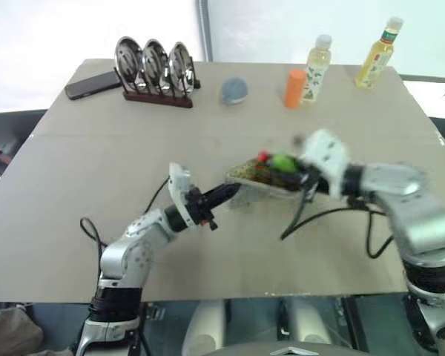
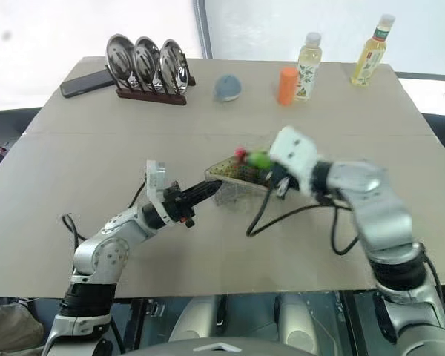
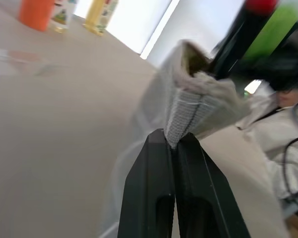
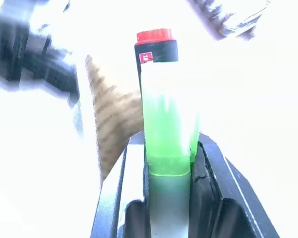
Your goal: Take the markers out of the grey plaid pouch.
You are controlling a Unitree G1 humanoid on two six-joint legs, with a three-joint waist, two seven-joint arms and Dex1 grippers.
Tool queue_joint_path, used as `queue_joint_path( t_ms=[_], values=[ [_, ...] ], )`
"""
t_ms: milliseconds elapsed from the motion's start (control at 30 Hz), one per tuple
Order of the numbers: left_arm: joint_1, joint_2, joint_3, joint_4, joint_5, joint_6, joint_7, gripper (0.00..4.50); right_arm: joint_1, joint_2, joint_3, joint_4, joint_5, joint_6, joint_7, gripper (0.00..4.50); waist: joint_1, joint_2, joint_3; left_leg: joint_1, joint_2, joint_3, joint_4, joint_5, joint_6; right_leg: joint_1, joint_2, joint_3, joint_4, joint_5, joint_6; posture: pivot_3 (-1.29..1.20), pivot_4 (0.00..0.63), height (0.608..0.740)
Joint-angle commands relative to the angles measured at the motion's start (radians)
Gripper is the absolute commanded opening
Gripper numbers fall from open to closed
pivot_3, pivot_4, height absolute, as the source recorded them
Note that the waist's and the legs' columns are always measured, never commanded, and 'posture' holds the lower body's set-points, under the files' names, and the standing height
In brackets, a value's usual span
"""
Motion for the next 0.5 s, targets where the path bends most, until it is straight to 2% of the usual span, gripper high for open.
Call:
queue_joint_path(
  t_ms=[33, 100, 167, 233, 333, 500],
  values=[
    [-0.005, 0.013, -0.009, 0.066, 0.072, -0.127, -0.065, 0.0, -0.138, 0.065, -0.296, -0.02, 0.181, 0.21, -0.067, 0.44, 0.0, 0.001, 0.001, 0.0, 0.0, 0.0, 0.0, 0.0, 0.0, 0.0, 0.0, 0.0, 0.0, 0.0, 0.0, 0.0, 0.15, 0.74],
    [-0.005, 0.014, -0.01, 0.093, 0.094, -0.173, -0.088, 0.0, -0.202, 0.052, -0.391, 0.022, 0.214, 0.319, -0.114, 0.44, 0.0, 0.003, 0.001, -0.001, 0.0, 0.001, 0.0, 0.0, 0.0, -0.002, -0.001, 0.0, 0.001, 0.0, 0.0, 0.0, 0.15, 0.74],
    [0.002, 0.016, -0.008, 0.115, 0.102, -0.209, -0.114, 0.0, -0.21, -0.031, -0.411, 0.099, 0.192, 0.422, -0.162, 0.44, 0.002, 0.002, 0.0, -0.001, 0.0, 0.001, 0.0, 0.0, 0.0, -0.003, -0.001, 0.0, 0.001, 0.0, 0.0, 0.0, 0.15, 0.74],
    [0.012, 0.015, -0.004, 0.129, 0.101, -0.229, -0.128, 0.0, -0.183, -0.089, -0.406, 0.175, 0.194, 0.448, -0.185, 0.44, 0.001, 0.001, -0.001, -0.001, -0.001, 0.001, -0.002, 0.0, 0.0, -0.003, -0.003, -0.001, -0.001, 0.0, -0.001, 0.0, 0.15, 0.74],
    [0.034, 0.018, -0.008, 0.138, 0.106, -0.261, -0.152, 0.0, -0.122, -0.125, -0.373, 0.313, 0.213, 0.414, -0.184, 0.44, -0.007, 0.002, -0.001, -0.001, -0.002, 0.004, -0.003, 0.0, 0.001, -0.003, -0.004, 0.001, -0.001, 0.0, -0.001, 0.0, 0.15, 0.74],
    [0.063, 0.022, -0.007, 0.12, 0.109, -0.284, -0.161, 0.0, -0.048, -0.166, -0.23, 0.573, 0.181, 0.241, -0.166, 0.44, -0.023, 0.004, -0.001, -0.001, -0.002, 0.004, -0.003, 0.0, 0.001, -0.003, -0.003, 0.002, 0.0, 0.0, 0.0, 0.0, 0.15, 0.74]
  ],
)
